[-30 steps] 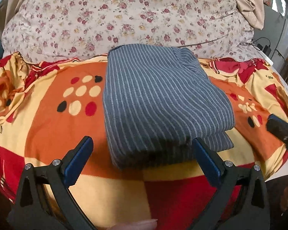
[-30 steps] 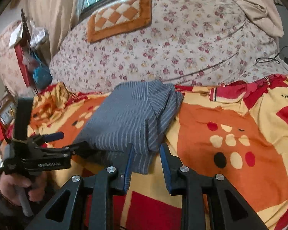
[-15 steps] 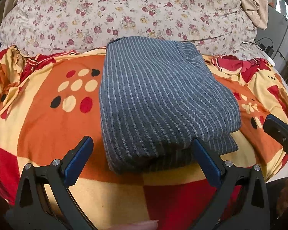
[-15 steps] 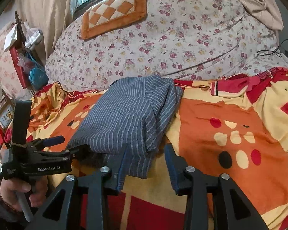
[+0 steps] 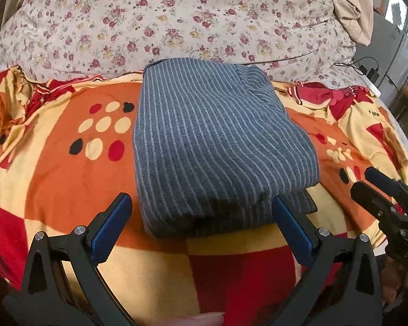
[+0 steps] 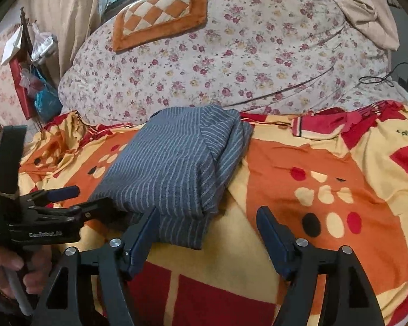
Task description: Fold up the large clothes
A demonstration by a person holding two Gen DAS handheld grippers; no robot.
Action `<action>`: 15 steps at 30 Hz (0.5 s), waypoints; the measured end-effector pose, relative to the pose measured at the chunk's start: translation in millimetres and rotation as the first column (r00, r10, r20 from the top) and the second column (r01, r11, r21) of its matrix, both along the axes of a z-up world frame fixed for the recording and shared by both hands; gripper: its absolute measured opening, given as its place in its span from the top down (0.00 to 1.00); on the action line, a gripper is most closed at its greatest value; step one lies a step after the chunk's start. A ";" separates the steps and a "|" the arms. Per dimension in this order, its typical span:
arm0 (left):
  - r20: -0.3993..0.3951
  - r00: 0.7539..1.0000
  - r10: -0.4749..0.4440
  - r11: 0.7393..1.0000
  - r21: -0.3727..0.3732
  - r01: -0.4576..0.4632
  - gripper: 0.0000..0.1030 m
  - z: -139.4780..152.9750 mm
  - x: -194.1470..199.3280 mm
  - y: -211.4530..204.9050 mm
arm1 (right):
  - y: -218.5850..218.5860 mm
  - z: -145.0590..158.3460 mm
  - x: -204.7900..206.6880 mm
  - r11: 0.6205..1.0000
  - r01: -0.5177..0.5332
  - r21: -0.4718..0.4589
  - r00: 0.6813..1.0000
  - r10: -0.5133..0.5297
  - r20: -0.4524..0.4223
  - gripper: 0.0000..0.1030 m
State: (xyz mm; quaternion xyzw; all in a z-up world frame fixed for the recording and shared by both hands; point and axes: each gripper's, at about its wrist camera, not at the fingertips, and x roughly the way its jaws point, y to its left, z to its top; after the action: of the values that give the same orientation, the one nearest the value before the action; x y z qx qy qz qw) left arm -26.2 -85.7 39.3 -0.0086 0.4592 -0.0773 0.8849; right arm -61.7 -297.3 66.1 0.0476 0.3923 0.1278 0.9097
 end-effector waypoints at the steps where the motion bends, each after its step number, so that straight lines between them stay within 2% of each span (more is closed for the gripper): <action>1: 0.000 1.000 0.003 1.000 0.007 -0.003 0.01 1.4 -0.9 -0.1 | -0.6 1.4 -2.3 1.000 0.008 -0.007 1.000 -0.008 0.002 0.31; 6: 0.023 0.999 0.042 0.998 0.050 -0.043 0.01 11.6 -12.2 2.3 | -1.1 10.6 -16.0 0.997 0.039 -0.073 0.999 -0.038 0.016 0.31; 9: 0.037 0.998 0.059 0.997 0.039 -0.060 0.01 18.4 -19.4 6.1 | -0.5 16.6 -25.2 0.997 0.025 -0.075 0.999 -0.023 0.035 0.31; 15: 0.070 0.996 0.046 0.996 0.072 -0.051 0.01 23.7 -32.3 3.6 | 2.9 22.6 -33.2 0.997 0.024 -0.073 0.998 -0.020 0.054 0.31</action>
State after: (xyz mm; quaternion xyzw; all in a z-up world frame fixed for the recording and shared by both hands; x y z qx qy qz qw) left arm -58.4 -82.0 63.0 0.0154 0.4308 -0.0389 0.9015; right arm -95.0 -294.3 88.7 0.0151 0.3718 0.1044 0.9223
